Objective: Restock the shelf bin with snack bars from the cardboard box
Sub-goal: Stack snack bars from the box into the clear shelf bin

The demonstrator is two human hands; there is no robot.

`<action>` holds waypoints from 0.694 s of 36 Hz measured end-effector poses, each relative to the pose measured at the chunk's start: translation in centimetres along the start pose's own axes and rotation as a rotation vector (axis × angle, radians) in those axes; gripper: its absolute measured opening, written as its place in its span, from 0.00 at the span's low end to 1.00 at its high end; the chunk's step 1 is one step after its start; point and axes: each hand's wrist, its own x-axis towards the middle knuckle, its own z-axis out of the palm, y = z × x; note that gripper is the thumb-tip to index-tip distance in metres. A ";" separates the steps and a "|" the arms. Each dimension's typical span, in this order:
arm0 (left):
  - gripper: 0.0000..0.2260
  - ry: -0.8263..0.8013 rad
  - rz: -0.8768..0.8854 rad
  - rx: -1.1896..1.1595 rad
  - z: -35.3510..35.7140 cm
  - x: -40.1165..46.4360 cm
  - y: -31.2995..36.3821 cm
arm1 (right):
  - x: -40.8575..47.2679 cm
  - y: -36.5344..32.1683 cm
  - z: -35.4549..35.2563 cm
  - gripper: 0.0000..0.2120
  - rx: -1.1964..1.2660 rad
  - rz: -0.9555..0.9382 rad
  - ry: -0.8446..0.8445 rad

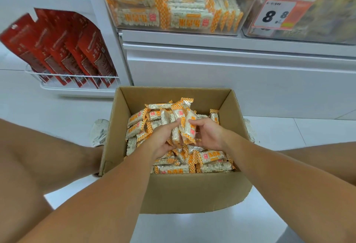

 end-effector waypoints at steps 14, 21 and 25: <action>0.34 -0.057 -0.066 -0.008 -0.4 0.0 -0.4 | -1.0 -0.2 -0.4 0.21 -0.181 0.099 -0.102; 0.44 -0.095 -0.048 -0.021 0.2 -0.6 -0.5 | -1.6 -0.4 0.3 0.13 -0.069 0.092 -0.200; 0.72 -0.040 -0.029 -0.010 0.5 -0.5 -0.4 | -1.6 0.2 0.5 0.16 0.092 0.095 -0.281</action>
